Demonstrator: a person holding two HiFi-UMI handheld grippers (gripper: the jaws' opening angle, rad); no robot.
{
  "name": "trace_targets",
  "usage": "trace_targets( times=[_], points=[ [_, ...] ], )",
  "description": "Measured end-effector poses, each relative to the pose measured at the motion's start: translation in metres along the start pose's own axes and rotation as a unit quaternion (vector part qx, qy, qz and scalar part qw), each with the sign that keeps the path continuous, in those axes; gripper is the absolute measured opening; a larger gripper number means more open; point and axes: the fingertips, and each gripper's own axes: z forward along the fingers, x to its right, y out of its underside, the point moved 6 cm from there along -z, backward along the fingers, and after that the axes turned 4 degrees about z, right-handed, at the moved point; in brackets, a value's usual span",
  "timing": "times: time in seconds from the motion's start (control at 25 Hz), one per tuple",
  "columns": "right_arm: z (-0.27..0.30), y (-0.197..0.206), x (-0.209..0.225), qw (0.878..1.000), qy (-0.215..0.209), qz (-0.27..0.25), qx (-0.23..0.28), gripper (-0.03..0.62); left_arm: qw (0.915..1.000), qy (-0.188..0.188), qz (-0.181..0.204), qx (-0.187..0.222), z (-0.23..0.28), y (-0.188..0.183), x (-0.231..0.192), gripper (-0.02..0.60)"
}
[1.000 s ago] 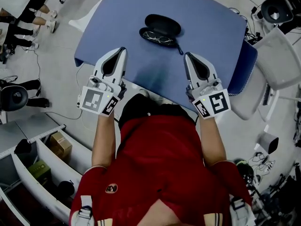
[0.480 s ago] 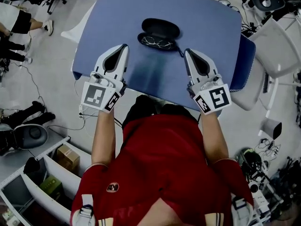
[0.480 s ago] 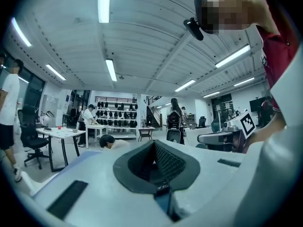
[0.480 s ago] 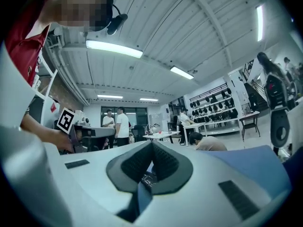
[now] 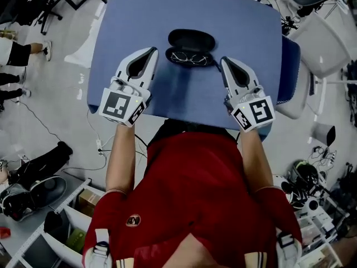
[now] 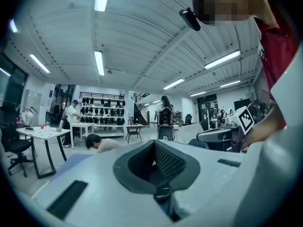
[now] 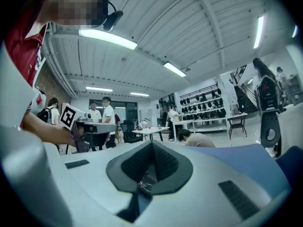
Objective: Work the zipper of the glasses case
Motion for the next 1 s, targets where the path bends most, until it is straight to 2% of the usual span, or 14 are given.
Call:
trace_targets(
  times=[0.28,0.64,1.0],
  points=[
    [0.018,0.001,-0.002,0.999,0.045,-0.009,-0.009,-0.005,0.9985,0.055,0.01,0.0,0.028,0.009,-0.027,0.008],
    [0.034,0.008,-0.006,0.994,0.104,-0.014,-0.023,-0.005,0.9923,0.122,0.012,-0.01,0.052,0.024,-0.048,0.008],
    [0.041,0.012,0.003,0.994,0.106,-0.016,-0.038,-0.005,0.9844,0.162,0.052,-0.046,0.088,0.029,-0.047,0.008]
  ],
)
